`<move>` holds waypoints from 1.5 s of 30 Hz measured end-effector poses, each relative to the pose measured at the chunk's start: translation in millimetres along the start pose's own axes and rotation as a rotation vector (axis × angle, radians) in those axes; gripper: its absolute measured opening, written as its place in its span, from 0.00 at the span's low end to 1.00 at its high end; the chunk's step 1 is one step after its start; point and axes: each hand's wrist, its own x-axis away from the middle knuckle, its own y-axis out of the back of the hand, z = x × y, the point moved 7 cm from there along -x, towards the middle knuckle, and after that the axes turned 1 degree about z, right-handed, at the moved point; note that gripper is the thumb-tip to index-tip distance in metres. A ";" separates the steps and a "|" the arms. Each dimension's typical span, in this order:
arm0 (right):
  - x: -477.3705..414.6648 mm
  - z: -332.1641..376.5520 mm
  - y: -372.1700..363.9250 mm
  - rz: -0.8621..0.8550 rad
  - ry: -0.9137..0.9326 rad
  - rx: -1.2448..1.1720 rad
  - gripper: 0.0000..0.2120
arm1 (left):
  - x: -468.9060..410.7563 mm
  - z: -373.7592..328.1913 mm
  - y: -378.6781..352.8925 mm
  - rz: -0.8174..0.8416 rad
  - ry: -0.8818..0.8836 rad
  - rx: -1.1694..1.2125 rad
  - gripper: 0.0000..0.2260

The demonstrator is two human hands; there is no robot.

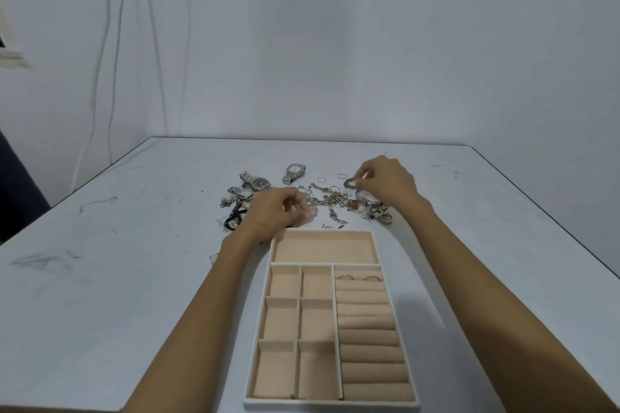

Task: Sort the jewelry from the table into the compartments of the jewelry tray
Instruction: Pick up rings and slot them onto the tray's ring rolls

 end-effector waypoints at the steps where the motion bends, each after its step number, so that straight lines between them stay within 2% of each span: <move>1: -11.3 2.3 -6.6 -0.005 -0.002 0.022 0.08 | 1.2 -0.3 2.8 -0.037 -0.013 0.027 0.08; 7: -43.6 14.9 -43.1 0.006 0.056 0.192 0.11 | 3.0 -9.6 19.9 -0.206 -0.073 0.035 0.09; 11: -47.7 21.9 -50.2 -0.053 0.102 0.295 0.08 | 4.9 -8.8 21.6 -0.221 -0.080 0.003 0.07; 19: -51.1 22.8 -62.2 -0.069 0.176 0.422 0.11 | 9.9 -16.8 27.6 -0.250 -0.101 -0.074 0.06; 23: -47.3 18.1 -42.2 -0.134 0.153 0.274 0.10 | 12.1 -19.2 31.8 -0.270 -0.101 -0.064 0.05; 28: -26.6 7.3 -11.3 -0.191 0.151 -0.082 0.07 | 18.5 -21.9 36.0 -0.310 -0.088 -0.051 0.04; 34: 28.5 3.3 14.4 -0.225 0.181 -0.402 0.07 | 27.9 -27.3 40.3 -0.341 -0.041 0.177 0.04; 39: 87.7 -1.9 19.5 -0.161 0.163 -0.722 0.07 | 46.9 -40.8 33.8 -0.309 -0.016 0.343 0.06; 45: 149.2 -11.9 14.8 -0.154 0.178 -0.777 0.07 | 76.2 -53.4 32.8 -0.324 -0.055 0.440 0.05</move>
